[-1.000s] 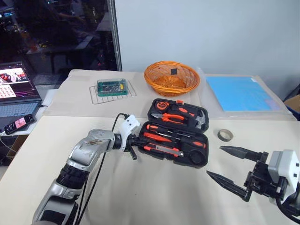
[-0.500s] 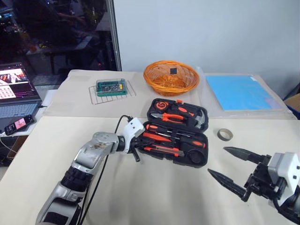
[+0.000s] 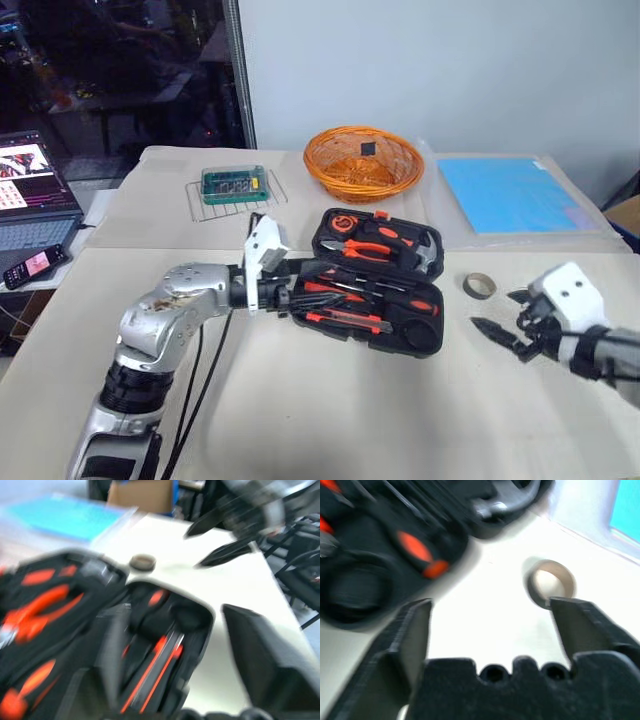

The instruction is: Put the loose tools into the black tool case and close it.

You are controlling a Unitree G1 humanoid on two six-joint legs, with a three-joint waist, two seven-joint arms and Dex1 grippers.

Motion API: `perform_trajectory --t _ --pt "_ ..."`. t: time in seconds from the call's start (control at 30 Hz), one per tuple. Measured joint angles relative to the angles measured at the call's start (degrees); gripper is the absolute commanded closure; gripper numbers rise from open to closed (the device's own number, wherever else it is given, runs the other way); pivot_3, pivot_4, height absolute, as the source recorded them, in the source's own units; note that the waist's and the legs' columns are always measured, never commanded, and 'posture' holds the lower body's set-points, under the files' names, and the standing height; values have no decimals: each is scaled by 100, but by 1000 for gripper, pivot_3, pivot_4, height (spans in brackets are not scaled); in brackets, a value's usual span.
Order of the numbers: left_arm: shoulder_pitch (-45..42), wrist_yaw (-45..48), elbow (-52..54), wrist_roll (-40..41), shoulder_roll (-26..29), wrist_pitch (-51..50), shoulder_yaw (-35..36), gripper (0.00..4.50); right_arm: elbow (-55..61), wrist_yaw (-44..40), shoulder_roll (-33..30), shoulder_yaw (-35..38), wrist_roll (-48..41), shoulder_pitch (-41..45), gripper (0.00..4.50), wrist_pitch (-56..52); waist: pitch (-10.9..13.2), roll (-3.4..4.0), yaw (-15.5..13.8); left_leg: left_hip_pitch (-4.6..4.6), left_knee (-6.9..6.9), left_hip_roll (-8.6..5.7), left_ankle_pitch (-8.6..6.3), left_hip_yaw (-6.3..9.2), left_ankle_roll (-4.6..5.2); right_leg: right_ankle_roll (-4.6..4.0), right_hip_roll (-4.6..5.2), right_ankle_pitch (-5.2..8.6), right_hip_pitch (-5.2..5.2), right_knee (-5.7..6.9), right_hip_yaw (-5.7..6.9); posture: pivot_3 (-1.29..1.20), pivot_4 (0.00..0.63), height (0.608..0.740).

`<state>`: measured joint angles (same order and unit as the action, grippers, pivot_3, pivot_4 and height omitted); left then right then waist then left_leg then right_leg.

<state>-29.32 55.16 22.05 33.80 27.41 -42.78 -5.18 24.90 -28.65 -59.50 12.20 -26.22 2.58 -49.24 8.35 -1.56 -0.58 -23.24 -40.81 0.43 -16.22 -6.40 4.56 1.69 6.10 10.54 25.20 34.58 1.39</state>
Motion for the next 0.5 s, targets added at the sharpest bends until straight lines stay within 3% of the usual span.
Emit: perform_trajectory --t 0.13,0.3,0.5 --pt "-34 -229 84 2 -31 -28 -101 884 -1345 -301 -28 -1410 784 1449 1719 82 11 4 31 -3 4 -3 0 1 0 5 -11 1 4 -2 -6 0 150 740" --pt "43 -554 214 3 -82 -124 -139 884 -2784 -941 267 -2311 1392 2603 1719 368 17 4 -1 -13 5 -5 -1 4 2 48 -14 -16 3 -17 0 0 150 740" --pt "208 -856 428 8 -79 -134 -131 884 -3962 -1671 556 -2748 1788 3227 3466 754 19 7 3 -25 4 -17 12 -1 -20 82 -3 -37 -6 -54 -2 0 150 740"
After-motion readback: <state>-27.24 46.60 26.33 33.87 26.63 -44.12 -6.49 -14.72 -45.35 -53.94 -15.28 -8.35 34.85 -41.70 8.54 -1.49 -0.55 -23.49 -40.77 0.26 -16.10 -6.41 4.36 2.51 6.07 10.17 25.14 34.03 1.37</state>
